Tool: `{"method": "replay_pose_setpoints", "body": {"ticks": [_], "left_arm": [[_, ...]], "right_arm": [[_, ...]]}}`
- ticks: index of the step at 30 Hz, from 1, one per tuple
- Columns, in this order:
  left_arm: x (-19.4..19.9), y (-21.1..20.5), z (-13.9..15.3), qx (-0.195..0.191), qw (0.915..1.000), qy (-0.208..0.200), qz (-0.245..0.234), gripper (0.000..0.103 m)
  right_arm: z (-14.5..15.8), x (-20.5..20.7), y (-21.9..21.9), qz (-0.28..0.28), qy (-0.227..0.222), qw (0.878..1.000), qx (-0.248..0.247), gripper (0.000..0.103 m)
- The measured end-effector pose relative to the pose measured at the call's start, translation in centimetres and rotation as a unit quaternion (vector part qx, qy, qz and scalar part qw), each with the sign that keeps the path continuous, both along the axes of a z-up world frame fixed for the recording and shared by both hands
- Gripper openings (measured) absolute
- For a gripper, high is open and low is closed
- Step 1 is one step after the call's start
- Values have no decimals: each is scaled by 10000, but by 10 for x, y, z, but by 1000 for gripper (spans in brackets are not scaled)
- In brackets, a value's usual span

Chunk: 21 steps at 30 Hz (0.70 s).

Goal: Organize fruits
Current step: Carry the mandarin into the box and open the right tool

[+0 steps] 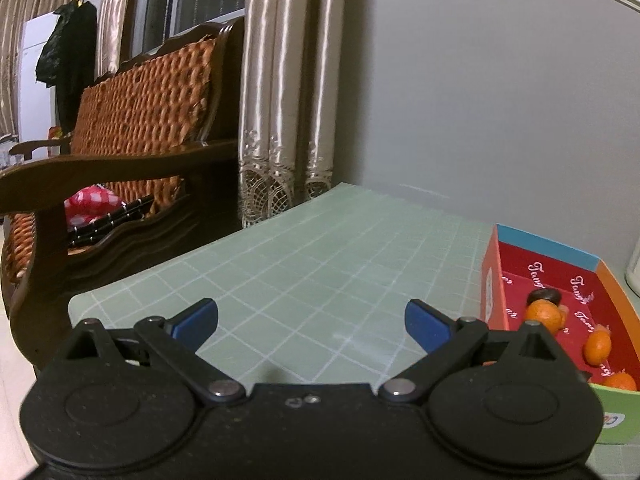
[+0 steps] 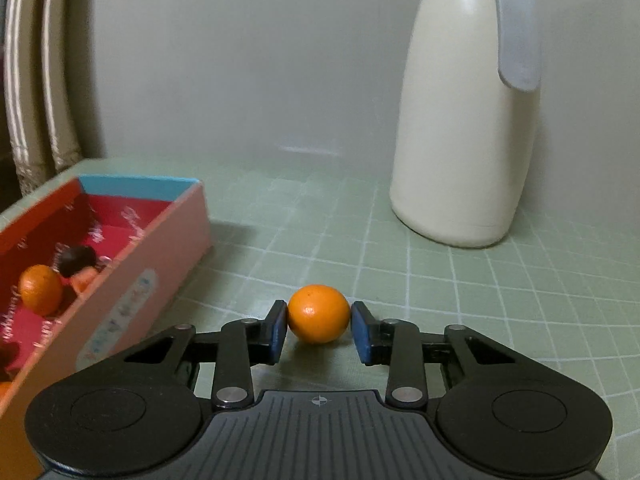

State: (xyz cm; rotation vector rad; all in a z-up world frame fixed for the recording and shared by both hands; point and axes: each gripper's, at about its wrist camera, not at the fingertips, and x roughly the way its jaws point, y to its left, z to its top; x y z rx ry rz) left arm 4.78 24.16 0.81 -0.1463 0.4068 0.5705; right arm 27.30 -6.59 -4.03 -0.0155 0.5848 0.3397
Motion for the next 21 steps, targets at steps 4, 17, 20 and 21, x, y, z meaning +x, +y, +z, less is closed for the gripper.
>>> {"method": "replay_pose_setpoints", "body": {"ticks": [4,17,20,21], "left_arm": [[-2,1,0,14,10000,15,-8,94],[-1,-3,0,32,9999,21,-117,95],[-1,-4,0,-3,9999,20,-165,96],[0,-4,0,-6,9998,13,-174,96]], "right_arm": [[21,-26,15,387,-419,9981,240,35],[41,-92,88,1535,-1223,9803,225,80],[44,-97,84,1514,-1523,9757,429,103],[46,-97,84,1482,-1551,9758,430,103]]}}
